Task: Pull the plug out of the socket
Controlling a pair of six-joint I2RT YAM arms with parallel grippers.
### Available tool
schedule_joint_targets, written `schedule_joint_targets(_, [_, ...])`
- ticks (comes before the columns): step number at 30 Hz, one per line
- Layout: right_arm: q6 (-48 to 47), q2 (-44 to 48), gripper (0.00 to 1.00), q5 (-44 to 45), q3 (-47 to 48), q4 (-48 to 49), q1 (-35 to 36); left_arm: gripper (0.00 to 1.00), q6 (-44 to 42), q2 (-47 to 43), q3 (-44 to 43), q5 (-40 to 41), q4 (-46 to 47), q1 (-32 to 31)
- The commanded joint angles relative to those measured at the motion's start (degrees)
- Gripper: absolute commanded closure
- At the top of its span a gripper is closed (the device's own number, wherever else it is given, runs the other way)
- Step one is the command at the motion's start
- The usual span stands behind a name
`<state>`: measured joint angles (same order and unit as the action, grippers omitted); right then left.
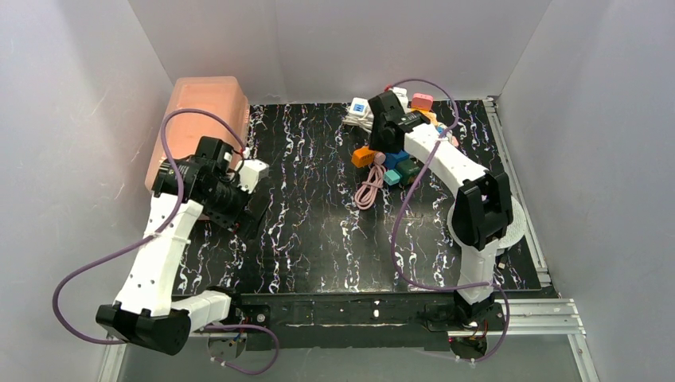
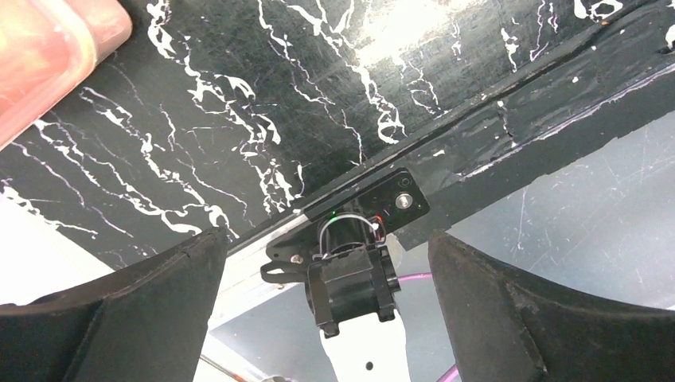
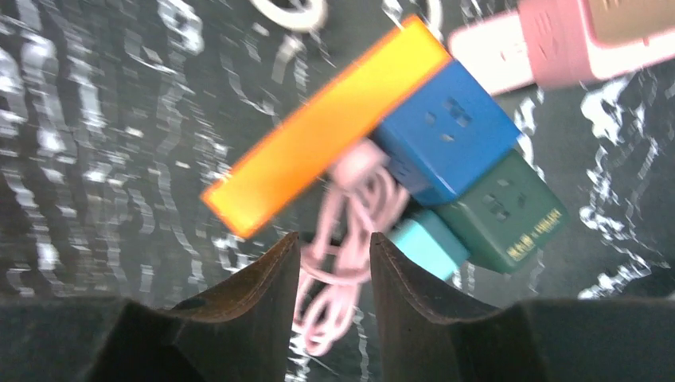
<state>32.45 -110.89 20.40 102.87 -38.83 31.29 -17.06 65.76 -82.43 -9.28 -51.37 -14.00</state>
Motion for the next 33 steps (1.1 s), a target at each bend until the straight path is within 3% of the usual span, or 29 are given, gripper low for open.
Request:
schedule_joint_targets(1, [-2.75,3.70,0.54,-2.65,-7.25,1.77,-1.75,0.02,-0.40,4.09,1.59,-4.53,-2.31,0.23])
schedule_joint_targets(7, [-3.08,8.93,0.52,-5.14,-17.37,7.40,-3.12,0.02,1.99,18.11,-5.56,-10.42,2.63,-1.78])
schedule_joint_targets(14, [-4.34,9.75,0.52,-7.08,-19.76,9.64,-3.35,0.02,1.62,32.16,-13.77,-11.34,9.91,-7.05])
schedule_joint_targets(25, [-5.38,13.20,0.52,-7.80,-20.12,12.30,-3.86,0.02,9.45,48.65,-17.40,-23.19,42.70,-7.71])
schedule_joint_targets(27, [-4.88,14.85,0.52,-8.19,-21.68,12.88,-3.96,0.02,11.70,51.50,-17.39,-23.43,50.44,-7.86])
schedule_joint_targets(33, [-2.59,21.15,0.52,-9.24,-28.21,15.43,-5.51,0.02,10.58,58.62,-21.64,-21.00,61.21,-10.70])
